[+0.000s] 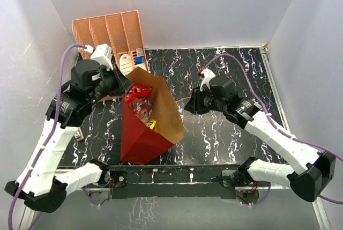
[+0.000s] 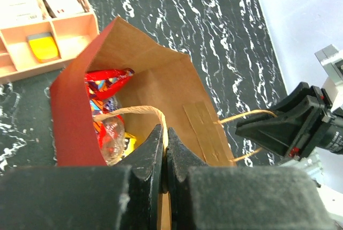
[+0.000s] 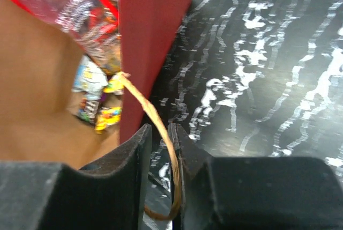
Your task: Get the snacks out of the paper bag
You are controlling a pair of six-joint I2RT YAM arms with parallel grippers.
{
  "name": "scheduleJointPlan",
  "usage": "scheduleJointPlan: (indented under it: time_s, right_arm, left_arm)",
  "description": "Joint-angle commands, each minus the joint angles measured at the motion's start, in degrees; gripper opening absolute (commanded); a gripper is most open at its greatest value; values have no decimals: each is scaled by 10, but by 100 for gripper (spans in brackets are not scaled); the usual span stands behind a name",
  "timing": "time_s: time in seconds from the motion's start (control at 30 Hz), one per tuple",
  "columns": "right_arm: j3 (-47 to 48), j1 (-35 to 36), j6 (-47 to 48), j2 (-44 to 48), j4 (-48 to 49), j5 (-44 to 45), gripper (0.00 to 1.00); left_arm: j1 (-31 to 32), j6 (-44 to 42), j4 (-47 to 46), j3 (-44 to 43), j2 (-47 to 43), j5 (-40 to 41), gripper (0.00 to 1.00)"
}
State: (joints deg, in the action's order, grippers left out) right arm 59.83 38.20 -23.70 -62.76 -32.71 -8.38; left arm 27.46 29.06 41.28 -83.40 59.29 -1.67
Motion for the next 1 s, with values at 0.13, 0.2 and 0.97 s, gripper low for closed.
scheduleJointPlan:
  time_s: [0.13, 0.2, 0.97]
  right_arm:
    - [-23, 30, -137, -47, 248, -194, 16]
    - [-20, 57, -155, -62, 291, -178, 16]
    - [-141, 103, -131, 79, 145, -8, 53]
  left_arm:
    - [-1, -90, -29, -152, 56, 117, 0]
    - [-1, -109, -37, -185, 77, 121, 0]
    - [-2, -11, -254, 140, -71, -249, 0]
